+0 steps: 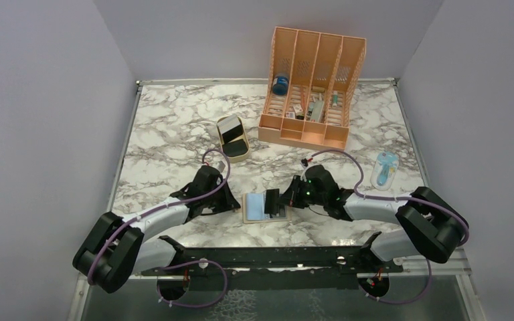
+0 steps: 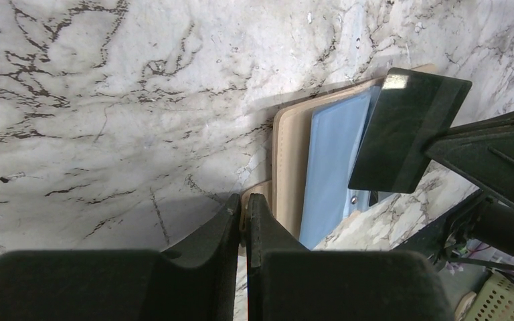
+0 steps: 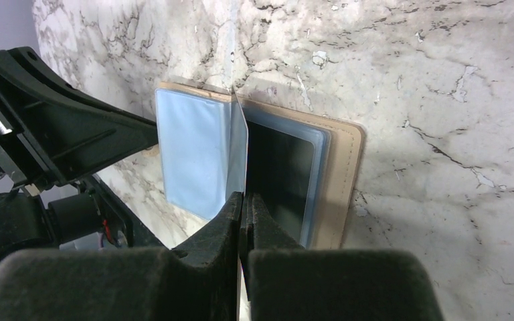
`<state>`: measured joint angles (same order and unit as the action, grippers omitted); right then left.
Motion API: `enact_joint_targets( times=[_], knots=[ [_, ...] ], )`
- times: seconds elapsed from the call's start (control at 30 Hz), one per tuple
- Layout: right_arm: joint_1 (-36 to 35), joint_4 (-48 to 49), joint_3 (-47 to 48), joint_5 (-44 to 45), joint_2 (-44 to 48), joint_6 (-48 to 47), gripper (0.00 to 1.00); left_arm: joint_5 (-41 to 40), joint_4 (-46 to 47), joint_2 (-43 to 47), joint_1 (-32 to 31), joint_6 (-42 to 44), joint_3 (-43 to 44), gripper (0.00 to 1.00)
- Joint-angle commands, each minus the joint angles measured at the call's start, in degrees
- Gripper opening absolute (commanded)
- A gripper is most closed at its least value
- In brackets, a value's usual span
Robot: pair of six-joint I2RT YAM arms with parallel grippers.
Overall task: Put the credit cards into the card holder
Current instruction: Insert the credit card into the card holder.
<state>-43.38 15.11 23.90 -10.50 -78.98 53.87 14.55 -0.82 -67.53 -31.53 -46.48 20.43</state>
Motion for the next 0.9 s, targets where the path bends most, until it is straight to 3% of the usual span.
enact_joint_targets(
  times=[0.0, 0.5, 0.87],
  knots=[
    [0.2, 1.9, -0.7, 1.3, -1.3, 0.3, 0.01, -1.5, -1.5, 0.6, -0.9, -0.9, -1.7, 0.00],
    [0.1, 8.7, -2.4, -4.4, -4.4, 1.5, 0.01, -3.3, -1.2, 1.0, -1.5, -1.6, -2.6, 0.00],
    [-0.6, 7.7, -1.5, -4.8, -7.0, 0.1, 0.01, -3.6, -1.3, 1.7, -1.7, -2.0, -2.6, 0.00]
  ],
)
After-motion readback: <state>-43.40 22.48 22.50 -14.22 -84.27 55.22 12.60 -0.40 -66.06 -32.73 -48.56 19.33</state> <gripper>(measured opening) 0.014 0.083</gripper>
